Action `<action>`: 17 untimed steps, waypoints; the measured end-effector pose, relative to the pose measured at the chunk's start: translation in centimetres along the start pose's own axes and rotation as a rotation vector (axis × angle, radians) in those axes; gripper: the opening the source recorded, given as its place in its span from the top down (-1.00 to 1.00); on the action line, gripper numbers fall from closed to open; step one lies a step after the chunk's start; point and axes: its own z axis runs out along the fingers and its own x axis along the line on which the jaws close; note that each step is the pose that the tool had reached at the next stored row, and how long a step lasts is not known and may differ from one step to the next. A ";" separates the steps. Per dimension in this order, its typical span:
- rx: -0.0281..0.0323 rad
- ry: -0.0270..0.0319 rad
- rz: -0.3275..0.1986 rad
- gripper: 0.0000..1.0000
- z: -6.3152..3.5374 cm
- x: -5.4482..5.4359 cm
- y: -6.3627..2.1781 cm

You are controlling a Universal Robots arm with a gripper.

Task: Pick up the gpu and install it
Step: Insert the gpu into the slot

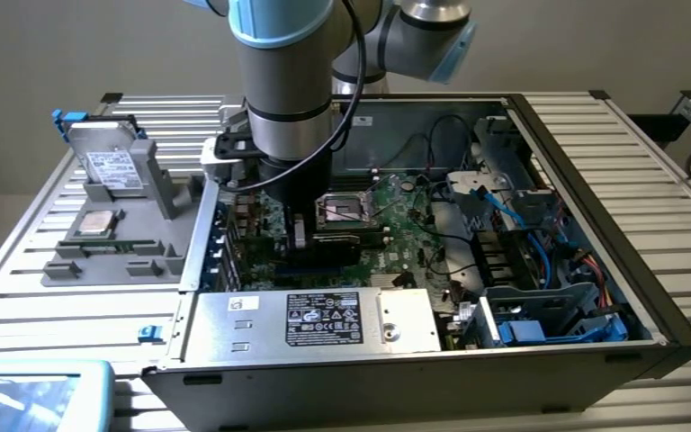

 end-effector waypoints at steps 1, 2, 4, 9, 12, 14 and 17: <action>0.0001 -0.0001 0.000 0.43 0.01 0.0 0.00; 0.0001 -0.0002 0.000 0.43 0.01 0.0 0.00; 0.0002 -0.0003 0.000 0.43 0.04 0.0 0.00; 0.0001 -0.0001 0.000 0.43 0.09 0.0 0.00; 0.0002 -0.0002 0.000 0.43 0.13 0.0 0.00; 0.0002 -0.0002 0.000 0.43 0.16 0.0 0.00; 0.0002 -0.0001 0.000 0.43 0.19 0.0 0.00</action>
